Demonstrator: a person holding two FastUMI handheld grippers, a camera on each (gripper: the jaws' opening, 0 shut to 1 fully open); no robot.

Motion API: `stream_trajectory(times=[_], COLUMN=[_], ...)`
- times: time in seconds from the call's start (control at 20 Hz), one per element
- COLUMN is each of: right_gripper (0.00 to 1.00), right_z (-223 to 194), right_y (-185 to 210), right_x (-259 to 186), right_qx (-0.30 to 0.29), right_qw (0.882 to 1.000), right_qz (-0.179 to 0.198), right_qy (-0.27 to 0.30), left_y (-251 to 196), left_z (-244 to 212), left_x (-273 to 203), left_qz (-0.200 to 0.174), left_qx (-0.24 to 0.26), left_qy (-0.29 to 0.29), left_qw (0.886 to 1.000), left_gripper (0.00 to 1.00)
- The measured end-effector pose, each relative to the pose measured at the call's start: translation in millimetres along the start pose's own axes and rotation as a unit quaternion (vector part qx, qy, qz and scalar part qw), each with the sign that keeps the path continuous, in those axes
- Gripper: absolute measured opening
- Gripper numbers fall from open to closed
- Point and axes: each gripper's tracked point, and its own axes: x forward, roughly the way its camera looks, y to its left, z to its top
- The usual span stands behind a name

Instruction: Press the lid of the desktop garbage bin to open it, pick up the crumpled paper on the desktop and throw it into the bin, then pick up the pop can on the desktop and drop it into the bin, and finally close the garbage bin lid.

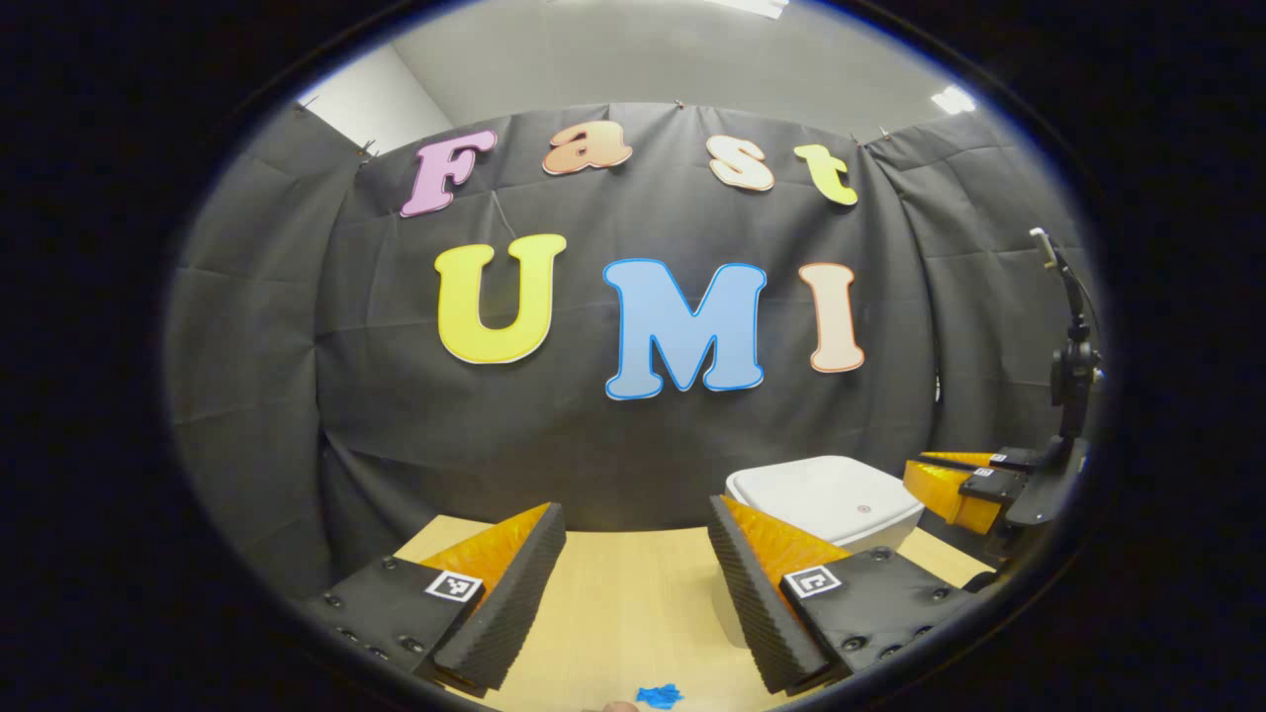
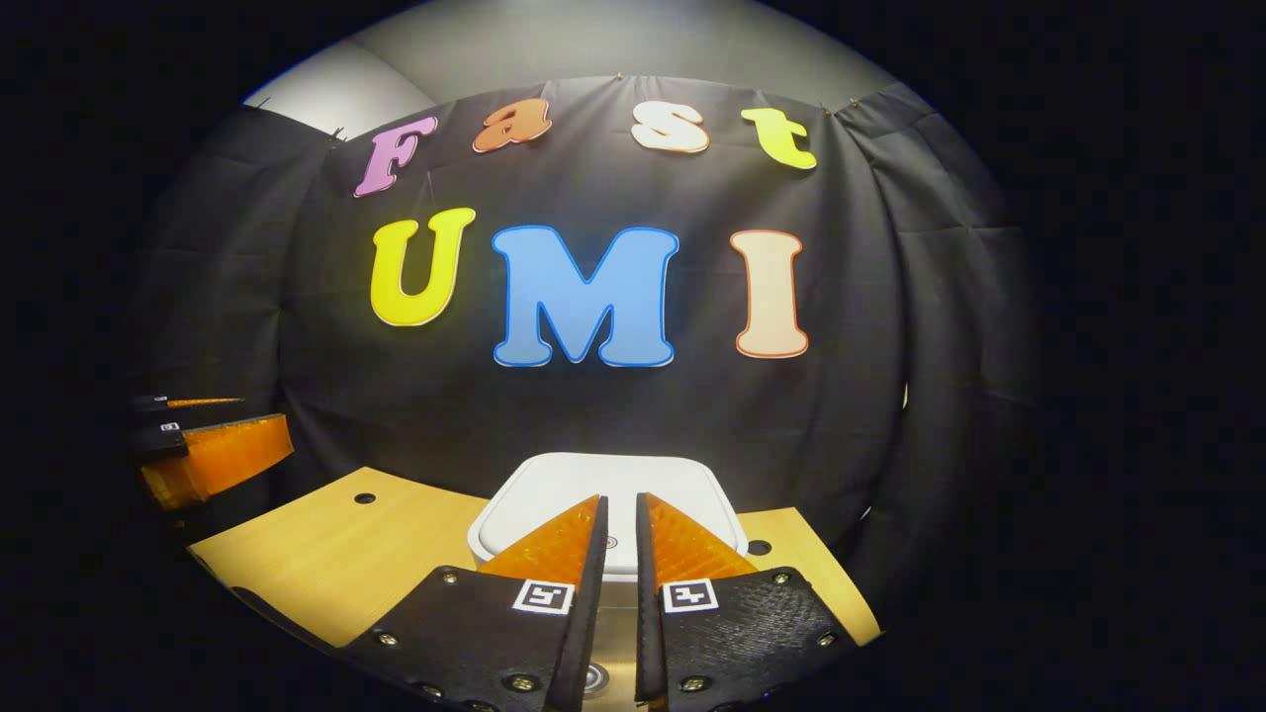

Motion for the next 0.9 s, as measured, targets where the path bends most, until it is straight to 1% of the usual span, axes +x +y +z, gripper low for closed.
stream_trajectory(times=[0.4, 0.45, 0.5, 0.55, 0.65, 0.9], right_gripper=[0.19, 0.19, 0.19, 0.0, 0.0, 0.0], right_z=[-26.9, -29.6, -29.6, -27.8, -28.5, -31.3], right_y=[6.3, 4.2, -7.7, -7.8, -5.9, -9.2], right_x=[17.6, 21.9, 12.0, 16.7, 19.5, 24.3], right_qx=[0.007, 0.007, 0.007, 0.02, 0.035, 0.039], right_qw=[0.999, 0.999, 0.999, 0.999, 0.998, 0.998], right_qz=[0.016, 0.006, -0.023, -0.017, -0.012, -0.011], right_qy=[0.041, 0.044, 0.037, 0.035, 0.044, 0.045], left_y=[6.0, 6.7, 8.4, 10.1, 10.8, 14.8], left_z=[-1.3, -1.2, -1.1, -0.9, 0.0, -3.2], left_x=[-1.4, -1.3, -2.1, -2.2, -2.3, -2.0], left_qz=[0.007, 0.008, 0.009, 0.011, 0.013, 0.016], left_qx=[0.001, 0.002, 0.002, 0.003, 0.002, -0.003], left_qy=[0.002, 0.002, 0.002, 0.001, 0.001, 0.004], left_qw=[1.0, 1.0, 1.0, 1.0, 1.0, 1.0], left_gripper=[0.95, 0.95, 0.95, 0.95, 0.95, 0.95])
